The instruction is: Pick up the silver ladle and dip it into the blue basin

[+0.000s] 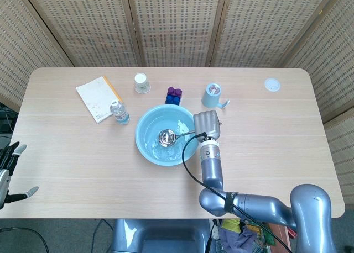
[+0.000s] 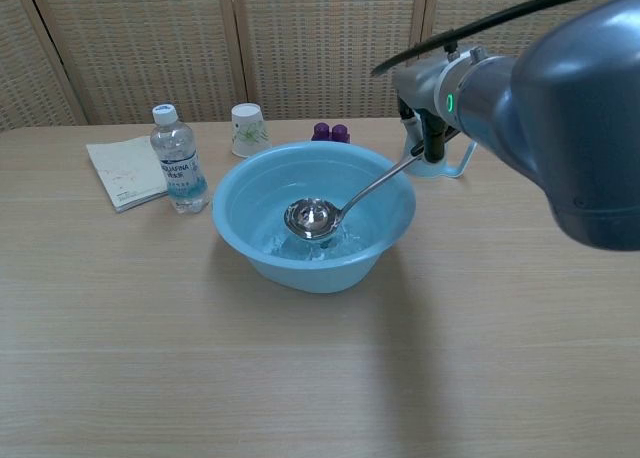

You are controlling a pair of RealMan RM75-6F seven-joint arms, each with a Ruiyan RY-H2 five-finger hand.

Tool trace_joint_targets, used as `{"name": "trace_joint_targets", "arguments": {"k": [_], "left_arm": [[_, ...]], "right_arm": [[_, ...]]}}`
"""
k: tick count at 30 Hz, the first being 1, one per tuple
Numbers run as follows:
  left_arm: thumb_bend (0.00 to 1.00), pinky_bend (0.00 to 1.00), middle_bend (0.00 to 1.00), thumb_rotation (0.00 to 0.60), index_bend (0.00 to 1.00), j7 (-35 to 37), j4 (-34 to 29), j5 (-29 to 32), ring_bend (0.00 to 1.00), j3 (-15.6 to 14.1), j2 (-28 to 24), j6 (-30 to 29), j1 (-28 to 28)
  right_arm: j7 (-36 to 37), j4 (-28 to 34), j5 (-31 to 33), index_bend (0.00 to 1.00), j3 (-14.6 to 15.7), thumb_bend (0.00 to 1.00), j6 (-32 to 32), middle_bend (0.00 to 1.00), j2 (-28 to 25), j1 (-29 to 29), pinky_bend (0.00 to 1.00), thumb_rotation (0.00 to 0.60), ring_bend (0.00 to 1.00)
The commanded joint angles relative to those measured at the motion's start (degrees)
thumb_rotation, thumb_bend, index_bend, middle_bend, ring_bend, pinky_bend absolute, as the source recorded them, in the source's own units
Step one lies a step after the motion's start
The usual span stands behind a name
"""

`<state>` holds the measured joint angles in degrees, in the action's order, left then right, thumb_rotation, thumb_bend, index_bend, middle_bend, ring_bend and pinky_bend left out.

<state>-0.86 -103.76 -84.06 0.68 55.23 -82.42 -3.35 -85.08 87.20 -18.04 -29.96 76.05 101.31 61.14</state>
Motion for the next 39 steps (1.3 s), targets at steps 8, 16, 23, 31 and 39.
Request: {"name": "trace_joint_targets", "arguments": {"k": [8, 16, 23, 31, 39], "left_arm": [[0.00, 0.00, 0.00, 0.600, 0.00, 0.03, -0.12, 0.28, 0.00, 0.11, -0.07, -0.14, -0.01], [0.00, 0.00, 0.00, 0.600, 0.00, 0.20, -0.11, 0.36, 0.00, 0.14, -0.15, -0.16, -0.03], [0.00, 0.00, 0.00, 0.600, 0.00, 0.18, -0.28, 0.22, 0.00, 0.16, -0.21, -0.06, -0.20], [0.00, 0.00, 0.00, 0.600, 0.00, -0.20, -0.67, 0.27, 0.00, 0.35, -0.30, 0.92, -0.99], [0.00, 0.00, 0.00, 0.600, 0.00, -0.57, -0.83, 0.16, 0.00, 0.04, -0.25, 0.64, -0.75]], "right_arm": [[2.07, 4.15, 5.29, 0.72, -2.43, 0.75, 2.92, 0.93, -3.73, 2.74, 1.00, 0.600, 0.94], [2.99, 5.60, 7.73, 0.72, -2.57, 0.75, 4.27, 0.93, -5.56, 4.20, 1.00, 0.600, 0.94], [3.54, 7.17, 8.86, 0.72, -2.20, 0.75, 5.69, 0.93, -7.18, 5.90, 1.00, 0.600, 0.94], [3.89, 8.45, 10.82, 0.72, -2.15, 0.75, 7.56, 0.93, -8.81, 7.23, 1.00, 0.600, 0.94], [4.49, 9.67, 12.50, 0.72, -1.87, 0.75, 8.54, 0.93, -10.48, 7.78, 1.00, 0.600, 0.94]]}}
